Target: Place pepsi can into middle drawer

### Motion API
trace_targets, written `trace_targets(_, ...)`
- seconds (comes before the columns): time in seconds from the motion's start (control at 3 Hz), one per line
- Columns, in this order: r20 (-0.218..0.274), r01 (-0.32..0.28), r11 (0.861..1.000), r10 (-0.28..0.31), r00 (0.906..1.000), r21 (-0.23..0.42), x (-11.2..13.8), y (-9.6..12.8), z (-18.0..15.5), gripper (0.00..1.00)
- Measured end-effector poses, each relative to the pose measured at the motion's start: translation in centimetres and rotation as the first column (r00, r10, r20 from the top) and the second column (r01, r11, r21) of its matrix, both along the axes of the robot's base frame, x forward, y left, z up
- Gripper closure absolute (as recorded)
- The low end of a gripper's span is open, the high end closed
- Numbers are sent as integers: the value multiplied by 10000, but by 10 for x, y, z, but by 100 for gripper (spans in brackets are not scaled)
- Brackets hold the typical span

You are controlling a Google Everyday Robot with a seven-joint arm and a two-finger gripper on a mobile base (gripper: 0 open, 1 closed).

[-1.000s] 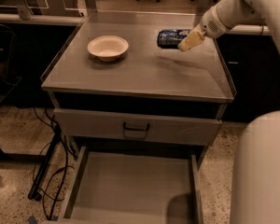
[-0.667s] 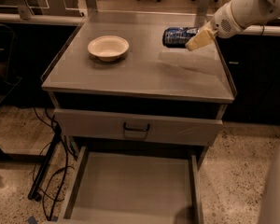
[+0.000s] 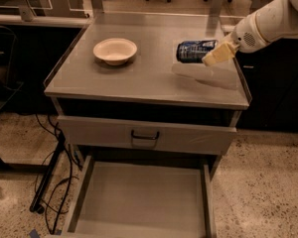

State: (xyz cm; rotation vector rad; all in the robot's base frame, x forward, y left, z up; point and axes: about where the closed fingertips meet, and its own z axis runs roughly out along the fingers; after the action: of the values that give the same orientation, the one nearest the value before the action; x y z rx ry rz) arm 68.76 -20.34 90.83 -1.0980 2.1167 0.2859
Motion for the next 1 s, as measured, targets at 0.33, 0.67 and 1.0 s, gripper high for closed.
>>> trace_targets(0.33,0,-1,10000,1,10000,0,0,0,0,100)
trace_targets(0.67,-10,-217,9997,217,9998,90,-26,5,-4,100)
trace_targets(1.0,102,-492,9981,488,9988,361,-87,9,-8,100)
